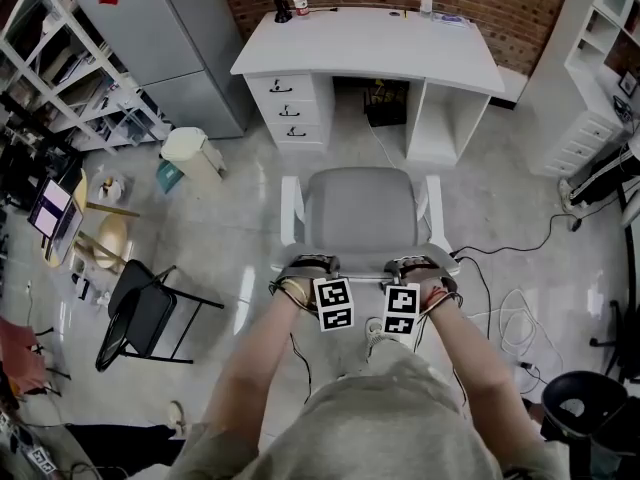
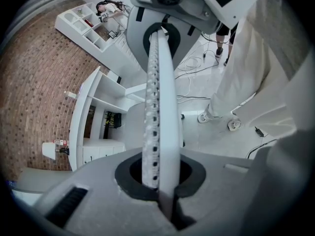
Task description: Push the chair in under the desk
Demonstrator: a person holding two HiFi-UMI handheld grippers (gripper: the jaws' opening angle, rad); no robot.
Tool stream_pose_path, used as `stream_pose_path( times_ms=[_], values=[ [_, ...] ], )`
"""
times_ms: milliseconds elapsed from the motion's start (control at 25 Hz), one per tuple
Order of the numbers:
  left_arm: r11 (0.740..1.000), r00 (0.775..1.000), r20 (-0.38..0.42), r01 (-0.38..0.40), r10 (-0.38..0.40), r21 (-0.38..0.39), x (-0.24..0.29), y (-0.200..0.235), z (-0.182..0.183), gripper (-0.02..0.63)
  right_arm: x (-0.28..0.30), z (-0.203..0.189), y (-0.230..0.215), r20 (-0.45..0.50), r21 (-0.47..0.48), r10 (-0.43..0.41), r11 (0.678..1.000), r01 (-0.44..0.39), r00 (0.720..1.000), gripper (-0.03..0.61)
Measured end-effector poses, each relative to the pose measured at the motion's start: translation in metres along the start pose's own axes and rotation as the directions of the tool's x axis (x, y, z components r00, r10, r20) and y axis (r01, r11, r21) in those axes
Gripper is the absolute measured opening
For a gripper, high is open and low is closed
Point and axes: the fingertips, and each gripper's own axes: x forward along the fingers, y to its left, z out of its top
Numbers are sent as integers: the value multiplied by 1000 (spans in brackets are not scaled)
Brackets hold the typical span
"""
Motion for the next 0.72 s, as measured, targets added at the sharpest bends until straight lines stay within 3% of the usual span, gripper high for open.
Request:
stream_pose_path(
  times_ms=[720],
  values=[
    [1000,1000,-5,-17,17,-9,29,62,-1,13,29,-18,-58,10,-23,-3,1000,3,1000,9]
  ],
)
